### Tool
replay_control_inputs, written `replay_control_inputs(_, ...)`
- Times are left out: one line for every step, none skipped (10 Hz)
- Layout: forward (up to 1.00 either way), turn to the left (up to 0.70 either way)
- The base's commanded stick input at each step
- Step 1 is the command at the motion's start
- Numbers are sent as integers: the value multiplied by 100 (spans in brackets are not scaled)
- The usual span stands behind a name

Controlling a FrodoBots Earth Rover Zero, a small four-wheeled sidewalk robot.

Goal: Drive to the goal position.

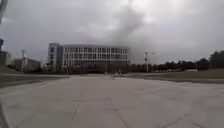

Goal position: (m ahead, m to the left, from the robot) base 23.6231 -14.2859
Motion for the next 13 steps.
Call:
replay_control_inputs(70, 0)
replay_control_inputs(70, 0)
replay_control_inputs(70, 0)
replay_control_inputs(70, 0)
replay_control_inputs(70, 0)
replay_control_inputs(70, 0)
replay_control_inputs(70, 0)
replay_control_inputs(70, 0)
replay_control_inputs(70, 0)
replay_control_inputs(70, 0)
replay_control_inputs(70, 0)
replay_control_inputs(70, 0)
replay_control_inputs(70, 0)
